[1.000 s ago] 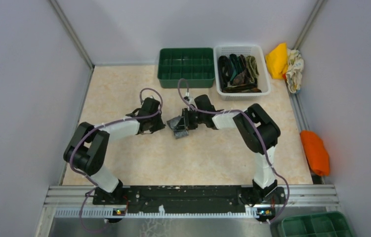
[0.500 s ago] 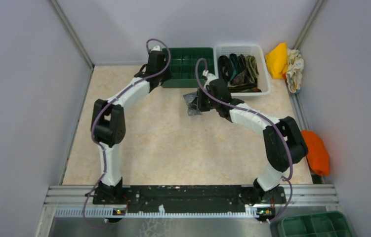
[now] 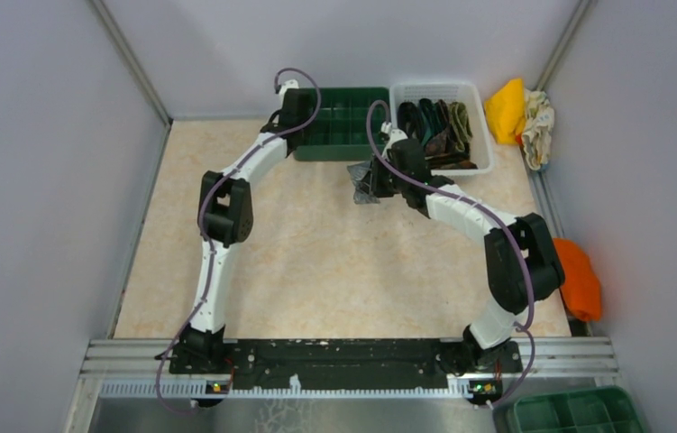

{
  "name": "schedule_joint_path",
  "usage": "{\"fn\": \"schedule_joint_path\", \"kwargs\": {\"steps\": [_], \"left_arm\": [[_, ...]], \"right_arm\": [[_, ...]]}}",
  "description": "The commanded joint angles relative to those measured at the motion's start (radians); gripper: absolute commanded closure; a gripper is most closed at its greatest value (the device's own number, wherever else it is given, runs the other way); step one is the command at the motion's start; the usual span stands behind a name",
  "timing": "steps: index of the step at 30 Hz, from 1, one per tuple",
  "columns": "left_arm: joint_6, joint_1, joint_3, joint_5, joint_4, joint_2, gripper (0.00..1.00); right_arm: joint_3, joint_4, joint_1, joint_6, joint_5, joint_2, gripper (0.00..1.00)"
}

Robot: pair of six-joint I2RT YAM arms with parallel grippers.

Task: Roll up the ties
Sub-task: Move the bin to the center of the board.

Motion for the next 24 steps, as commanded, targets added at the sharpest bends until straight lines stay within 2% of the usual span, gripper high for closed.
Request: {"fn": "schedule_joint_path", "kwargs": {"steps": [1, 5, 9, 11, 15, 24], "left_arm": [[0.011, 0.004, -0.035, -0.045, -0.023, -0.018, 1.00], [-0.032, 0.004, -0.147, -0.019, -0.057, -0.060, 1.00], [-0.084, 0.004, -0.455, 0.013, 0.035, -0.201, 1.00], [-0.094, 0.004, -0.546, 0.005, 0.050, -0.247, 1.00], [-0.103, 0.004, -0.613, 0.011, -0.023, -0.312, 1.00], [-0.072, 0.004, -0.774, 0.039, -0.054, -0.506, 1.00]], "right_arm": [[0.047, 0.043, -0.005, -0.010, 0.017, -0.038, 1.00], [0.069, 0.035, -0.006, -0.021, 0.060, -0.045, 1.00], [0.117, 0.032, -0.014, -0.028, 0.079, -0.036, 1.00], [0.146, 0.011, -0.017, -0.033, 0.088, -0.024, 1.00], [0.222, -0.017, -0.017, -0.052, 0.084, 0.032, 1.00], [0.505, -0.121, -0.018, -0.141, 0.038, 0.264, 1.00]]}}
